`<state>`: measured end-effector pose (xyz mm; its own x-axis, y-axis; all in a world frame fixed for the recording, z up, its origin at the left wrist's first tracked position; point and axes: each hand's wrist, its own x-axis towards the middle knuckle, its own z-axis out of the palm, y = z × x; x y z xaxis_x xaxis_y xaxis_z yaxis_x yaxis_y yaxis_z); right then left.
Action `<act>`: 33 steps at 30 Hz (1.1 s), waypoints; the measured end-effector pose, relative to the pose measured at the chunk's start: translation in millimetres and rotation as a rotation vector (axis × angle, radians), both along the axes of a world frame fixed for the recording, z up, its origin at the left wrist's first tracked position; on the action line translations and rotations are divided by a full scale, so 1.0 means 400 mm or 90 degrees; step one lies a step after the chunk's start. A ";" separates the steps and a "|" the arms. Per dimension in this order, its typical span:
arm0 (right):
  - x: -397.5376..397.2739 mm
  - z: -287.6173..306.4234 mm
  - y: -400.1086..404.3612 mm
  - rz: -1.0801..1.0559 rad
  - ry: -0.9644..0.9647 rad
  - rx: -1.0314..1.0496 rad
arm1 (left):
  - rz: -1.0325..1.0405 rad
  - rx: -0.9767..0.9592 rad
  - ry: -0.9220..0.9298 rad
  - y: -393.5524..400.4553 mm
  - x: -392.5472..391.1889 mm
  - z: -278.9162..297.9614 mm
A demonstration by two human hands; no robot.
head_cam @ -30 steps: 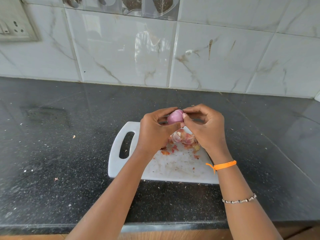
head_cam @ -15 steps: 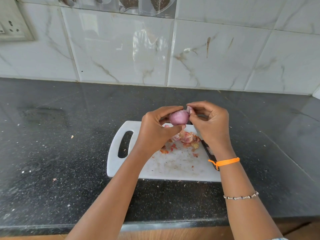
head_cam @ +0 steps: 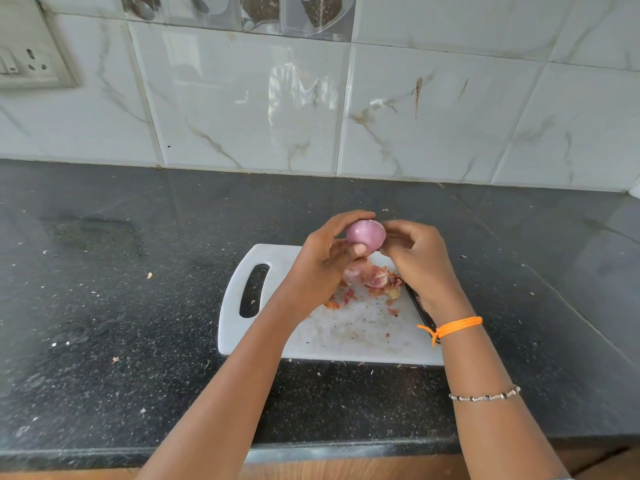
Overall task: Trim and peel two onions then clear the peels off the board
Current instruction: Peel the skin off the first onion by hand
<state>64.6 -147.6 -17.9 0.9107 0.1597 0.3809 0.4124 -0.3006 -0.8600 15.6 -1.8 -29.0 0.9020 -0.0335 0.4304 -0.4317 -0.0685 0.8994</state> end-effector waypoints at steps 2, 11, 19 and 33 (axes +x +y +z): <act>-0.008 0.009 0.003 0.042 0.024 0.103 | 0.009 0.019 -0.006 -0.002 0.004 -0.006; 0.002 -0.001 0.000 0.051 0.014 0.072 | 0.060 0.084 0.009 0.002 0.010 -0.005; 0.006 -0.001 0.004 0.025 -0.043 0.046 | 0.063 0.109 -0.002 0.007 0.011 -0.004; 0.011 -0.001 0.005 -0.043 -0.082 0.056 | 0.009 -0.012 0.031 0.003 0.002 0.000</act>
<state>68.9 -145.5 -18.4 0.8608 0.0606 0.5054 0.5026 -0.2580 -0.8251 16.3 -0.7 -29.0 0.9222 -0.0122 0.3866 -0.3867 -0.0574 0.9204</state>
